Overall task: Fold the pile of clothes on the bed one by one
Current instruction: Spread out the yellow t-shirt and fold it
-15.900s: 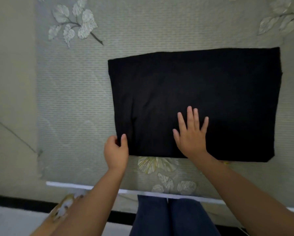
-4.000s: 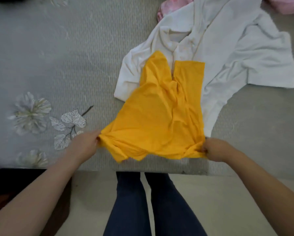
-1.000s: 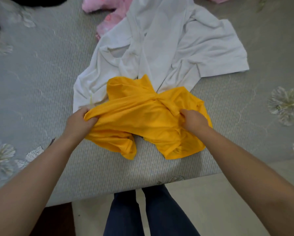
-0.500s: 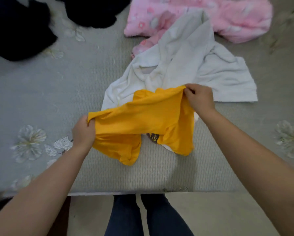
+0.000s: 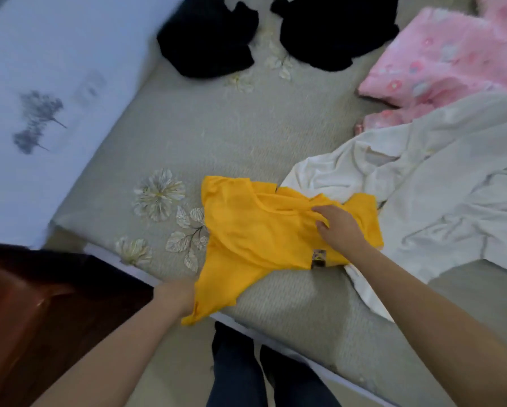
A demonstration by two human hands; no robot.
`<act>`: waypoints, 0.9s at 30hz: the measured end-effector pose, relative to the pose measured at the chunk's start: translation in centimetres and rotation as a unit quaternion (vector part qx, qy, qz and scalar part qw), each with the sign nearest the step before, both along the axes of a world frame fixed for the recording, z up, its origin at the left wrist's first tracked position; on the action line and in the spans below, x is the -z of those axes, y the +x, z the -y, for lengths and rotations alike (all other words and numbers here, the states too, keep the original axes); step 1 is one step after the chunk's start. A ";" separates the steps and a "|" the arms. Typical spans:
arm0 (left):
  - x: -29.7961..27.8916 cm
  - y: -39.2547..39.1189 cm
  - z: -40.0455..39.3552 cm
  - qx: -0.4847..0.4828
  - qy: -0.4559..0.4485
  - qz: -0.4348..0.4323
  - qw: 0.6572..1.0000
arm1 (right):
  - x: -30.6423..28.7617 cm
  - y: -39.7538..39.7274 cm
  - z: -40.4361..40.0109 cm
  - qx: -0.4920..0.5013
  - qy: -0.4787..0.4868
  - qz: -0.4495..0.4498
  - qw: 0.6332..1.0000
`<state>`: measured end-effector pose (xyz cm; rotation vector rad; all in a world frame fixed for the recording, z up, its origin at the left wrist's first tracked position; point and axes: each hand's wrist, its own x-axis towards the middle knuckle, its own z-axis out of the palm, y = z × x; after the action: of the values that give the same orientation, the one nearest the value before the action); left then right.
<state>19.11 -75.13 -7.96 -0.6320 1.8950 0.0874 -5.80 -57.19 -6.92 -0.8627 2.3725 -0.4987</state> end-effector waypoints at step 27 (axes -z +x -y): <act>9.8 -19.1 9.4 0.018 -0.021 -0.346 0.938 | 5.5 0.9 -2.2 0.184 0.139 0.029 0.973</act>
<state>-0.02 -84.56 -17.79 -0.6439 2.5921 0.2747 -4.90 -54.95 -12.39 -0.2805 2.4785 -0.3137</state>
